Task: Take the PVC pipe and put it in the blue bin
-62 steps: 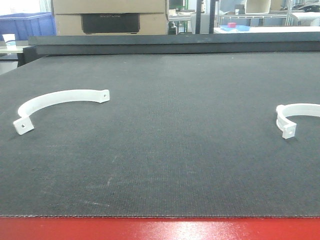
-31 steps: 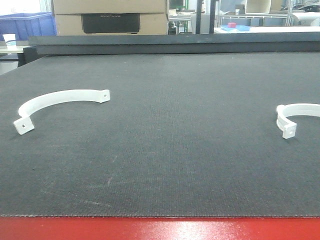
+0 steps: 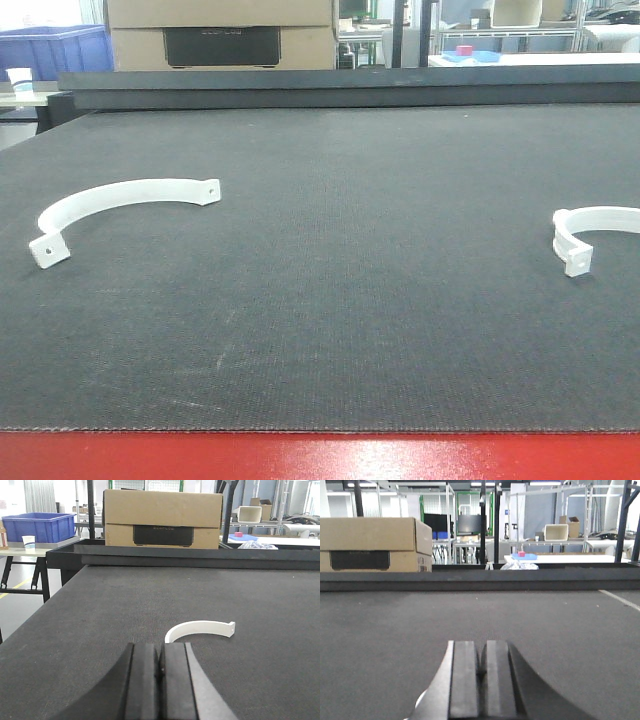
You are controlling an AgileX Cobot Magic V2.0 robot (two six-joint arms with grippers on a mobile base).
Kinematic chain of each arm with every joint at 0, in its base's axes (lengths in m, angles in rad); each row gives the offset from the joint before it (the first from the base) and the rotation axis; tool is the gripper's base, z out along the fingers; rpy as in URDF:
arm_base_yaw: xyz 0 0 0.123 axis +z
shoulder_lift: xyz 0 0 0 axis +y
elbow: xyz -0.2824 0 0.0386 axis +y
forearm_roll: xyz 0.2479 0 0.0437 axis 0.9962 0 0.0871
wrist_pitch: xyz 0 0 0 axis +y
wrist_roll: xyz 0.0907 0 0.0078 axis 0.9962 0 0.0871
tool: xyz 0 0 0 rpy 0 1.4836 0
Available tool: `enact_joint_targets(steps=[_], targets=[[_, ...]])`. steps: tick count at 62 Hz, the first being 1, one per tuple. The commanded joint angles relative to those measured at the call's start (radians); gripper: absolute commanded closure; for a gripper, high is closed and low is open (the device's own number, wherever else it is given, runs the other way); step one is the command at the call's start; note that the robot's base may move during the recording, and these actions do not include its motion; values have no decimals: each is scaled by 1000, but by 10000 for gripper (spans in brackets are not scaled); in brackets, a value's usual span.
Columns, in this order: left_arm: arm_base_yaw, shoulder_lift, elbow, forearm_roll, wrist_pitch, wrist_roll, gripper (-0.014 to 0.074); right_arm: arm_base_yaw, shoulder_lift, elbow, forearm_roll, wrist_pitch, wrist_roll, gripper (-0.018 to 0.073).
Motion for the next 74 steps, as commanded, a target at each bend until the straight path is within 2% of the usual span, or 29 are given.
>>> enact_joint_targets(steps=[1, 10, 28, 39, 53, 64, 74], targets=[[-6, -5, -2, 3, -73, -2, 707, 0, -4, 0, 2, -112, -2, 728], [-6, -5, -2, -11, -176, -2, 707, 0, -4, 0, 2, -276, -2, 728], [-6, 0, -182, -11, -95, -2, 707, 0, -4, -127, 2, -174, -2, 728], [-6, 113, -367, -4, 112, -2, 707, 0, 52, -259, 2, -116, -8, 728], [-6, 338, -601, 0, 293, -2, 707, 0, 216, -459, 2, 68, -8, 728], [-6, 555, -801, 0, 534, -2, 707, 0, 375, -621, 2, 289, -8, 728], [-6, 714, -925, 0, 695, -2, 707, 0, 525, -728, 2, 515, -8, 728]])
